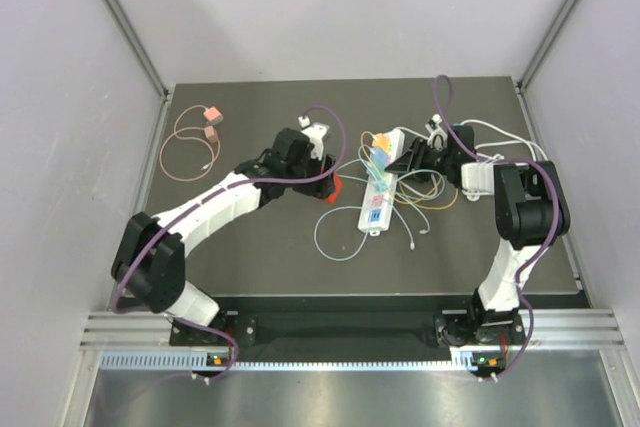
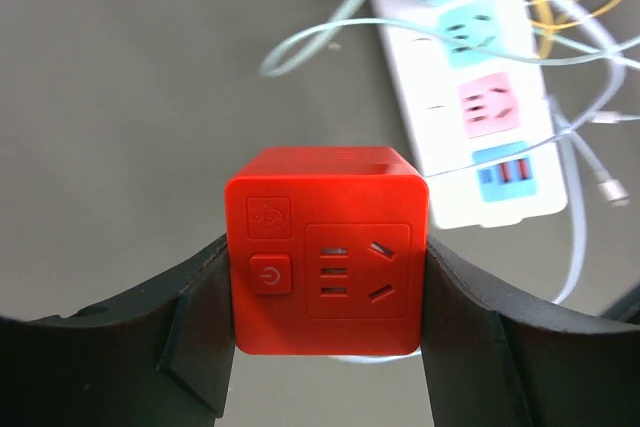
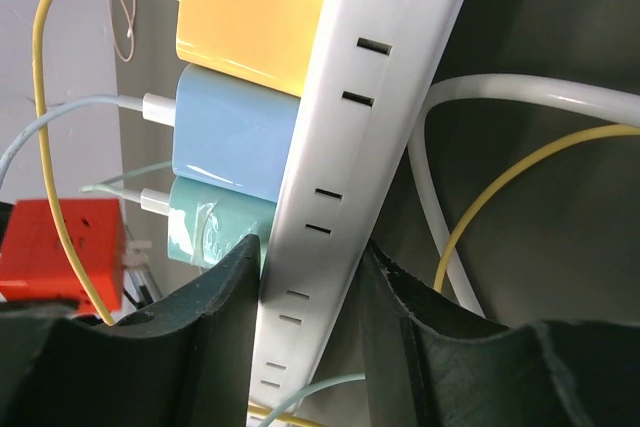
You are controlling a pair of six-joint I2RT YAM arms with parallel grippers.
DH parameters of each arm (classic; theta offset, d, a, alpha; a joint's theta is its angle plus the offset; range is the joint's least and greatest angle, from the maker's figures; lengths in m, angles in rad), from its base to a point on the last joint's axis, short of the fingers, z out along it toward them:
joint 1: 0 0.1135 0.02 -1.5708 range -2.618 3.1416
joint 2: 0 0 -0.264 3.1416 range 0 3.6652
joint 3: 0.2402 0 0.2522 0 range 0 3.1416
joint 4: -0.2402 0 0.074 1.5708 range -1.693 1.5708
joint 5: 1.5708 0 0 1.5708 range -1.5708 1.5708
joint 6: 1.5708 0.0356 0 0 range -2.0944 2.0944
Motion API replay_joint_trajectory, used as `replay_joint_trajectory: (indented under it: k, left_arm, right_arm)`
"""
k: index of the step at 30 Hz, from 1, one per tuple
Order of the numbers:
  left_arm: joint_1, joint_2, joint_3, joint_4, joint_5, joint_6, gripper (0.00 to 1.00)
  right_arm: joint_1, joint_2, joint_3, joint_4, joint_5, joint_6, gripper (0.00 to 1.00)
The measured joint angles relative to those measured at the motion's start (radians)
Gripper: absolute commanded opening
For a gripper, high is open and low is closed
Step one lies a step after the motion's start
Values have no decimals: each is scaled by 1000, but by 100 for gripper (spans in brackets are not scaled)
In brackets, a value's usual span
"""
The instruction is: Pull the plug off the socket
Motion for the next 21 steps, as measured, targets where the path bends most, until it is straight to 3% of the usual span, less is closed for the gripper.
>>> replay_joint_trajectory:
  k: [4, 10, 15, 21]
  left_arm:
    - [71, -70, 1, -51, -65, 46, 0]
    - [404, -87, 4, -18, -52, 51, 0]
    - [643, 77, 71, 31, 31, 7, 0]
    - [730, 319, 250, 48, 100, -32, 0]
  right_arm:
    - [-13, 0, -2, 6, -6, 0, 0]
    - [-16, 1, -2, 14, -9, 1, 0]
    - [-19, 4, -2, 19, -19, 0, 0]
    - [-20, 7, -2, 30, -40, 0, 0]
